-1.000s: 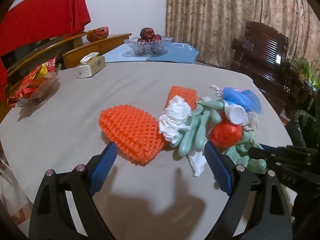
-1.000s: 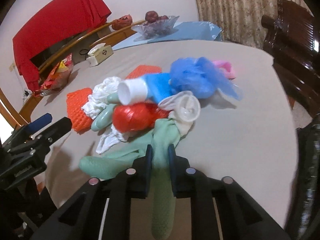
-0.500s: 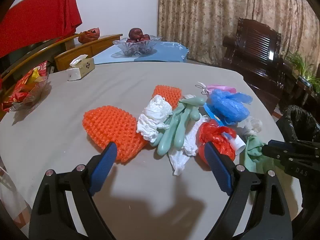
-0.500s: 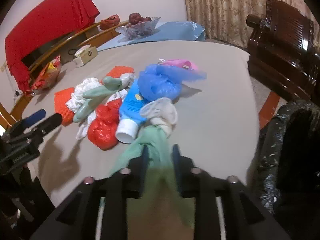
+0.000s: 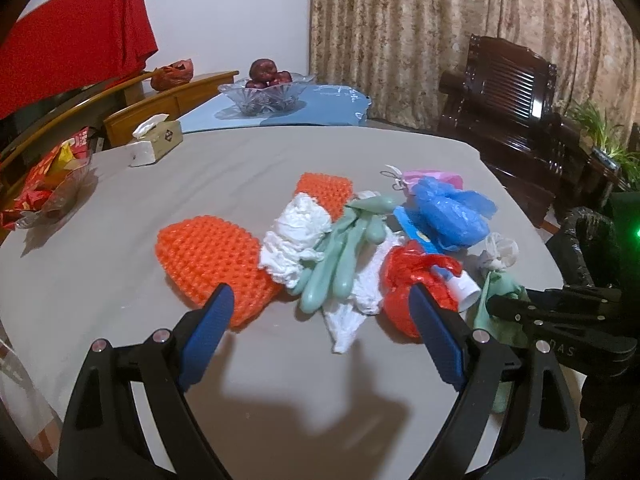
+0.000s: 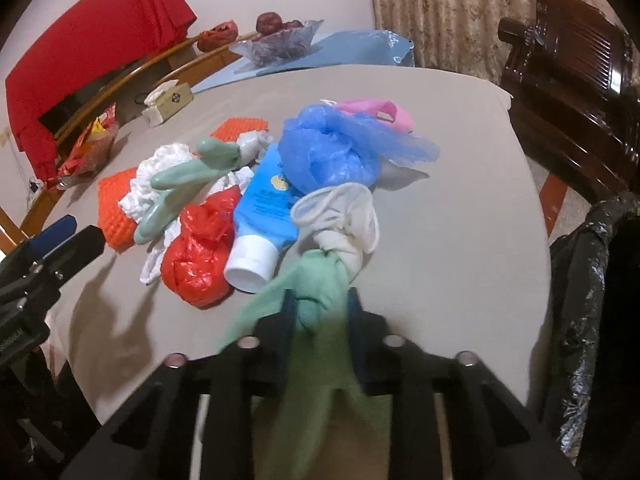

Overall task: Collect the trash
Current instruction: 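Grasp the green glove with the right tool while the left tool grasps the red bag, then carry the red bag and green glove to the bin and release both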

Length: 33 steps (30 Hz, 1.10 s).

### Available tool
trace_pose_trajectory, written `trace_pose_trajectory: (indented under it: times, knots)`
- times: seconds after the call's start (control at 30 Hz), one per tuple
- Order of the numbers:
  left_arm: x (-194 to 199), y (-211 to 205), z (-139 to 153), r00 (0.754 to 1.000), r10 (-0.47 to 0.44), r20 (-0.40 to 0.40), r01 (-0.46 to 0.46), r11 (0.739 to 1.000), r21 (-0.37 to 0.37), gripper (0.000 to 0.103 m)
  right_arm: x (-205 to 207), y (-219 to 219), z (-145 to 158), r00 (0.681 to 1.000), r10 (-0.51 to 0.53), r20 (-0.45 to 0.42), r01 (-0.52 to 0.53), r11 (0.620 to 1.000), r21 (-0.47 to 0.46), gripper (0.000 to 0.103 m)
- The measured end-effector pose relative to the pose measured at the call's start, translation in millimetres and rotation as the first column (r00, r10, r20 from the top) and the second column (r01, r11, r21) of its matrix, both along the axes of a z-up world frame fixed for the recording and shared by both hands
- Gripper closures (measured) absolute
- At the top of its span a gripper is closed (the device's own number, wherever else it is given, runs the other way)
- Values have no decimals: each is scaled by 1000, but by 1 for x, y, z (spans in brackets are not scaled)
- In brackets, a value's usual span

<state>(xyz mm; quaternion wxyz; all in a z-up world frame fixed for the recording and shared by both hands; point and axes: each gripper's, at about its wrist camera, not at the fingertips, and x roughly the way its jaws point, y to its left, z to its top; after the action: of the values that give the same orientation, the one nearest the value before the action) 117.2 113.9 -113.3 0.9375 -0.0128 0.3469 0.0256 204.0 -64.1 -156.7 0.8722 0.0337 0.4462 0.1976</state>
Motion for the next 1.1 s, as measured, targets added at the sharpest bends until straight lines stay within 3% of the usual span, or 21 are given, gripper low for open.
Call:
trace_pose_trajectory:
  times: [0.53,0.6,0.67,0.7,0.87,1.1]
  knots:
    - [24,-59,-25,992,-122,-38,122,993,-3,41,-16,-40,23,997,-51,49,52,999,-6,82]
    - [27,-64,-31,990,-127,-56,127,992,4,47,-17,-42,24,997,-54,53,54,999,-3,82]
    - [31,-68,-38,988,-134,-79,135,991,5,62,-17,-43,25,997,-56,55,57,998,-7,82]
    - [30,-70,-39,988,-133,-78,134,991,12,63,-17,-43,25,997,-57,55,58,998,-7,82]
    - [26,-69,-35,990,-131,-60,132,991,9,75,-20,-43,31,996,-58,65,58,998,4,82]
    - [10,-63,-5,993,-116,8,116,993,15,77,-29,-47,48,994,-51,100,49,998,29,82]
